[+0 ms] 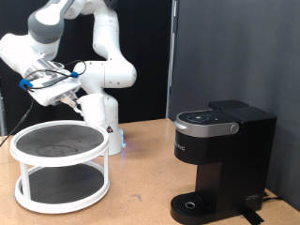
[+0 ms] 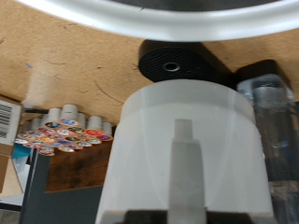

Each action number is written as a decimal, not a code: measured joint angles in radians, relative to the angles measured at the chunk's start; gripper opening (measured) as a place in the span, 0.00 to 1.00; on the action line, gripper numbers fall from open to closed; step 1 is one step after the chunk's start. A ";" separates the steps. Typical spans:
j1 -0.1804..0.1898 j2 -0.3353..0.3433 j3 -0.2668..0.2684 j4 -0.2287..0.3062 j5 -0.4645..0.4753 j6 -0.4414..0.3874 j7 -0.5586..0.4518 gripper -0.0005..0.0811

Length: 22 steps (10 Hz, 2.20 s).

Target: Make a cup of coffee with the keurig machine

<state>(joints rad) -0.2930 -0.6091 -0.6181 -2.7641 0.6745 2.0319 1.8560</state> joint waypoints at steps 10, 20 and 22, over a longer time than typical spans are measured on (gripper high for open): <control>0.248 0.118 0.239 -0.031 0.338 0.323 0.014 0.01; 0.288 0.292 0.263 0.036 0.382 0.365 -0.034 0.01; 0.303 0.348 0.266 0.064 0.413 0.374 -0.064 0.01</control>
<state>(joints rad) 0.0104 -0.2613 -0.3523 -2.7000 1.0880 2.4058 1.7918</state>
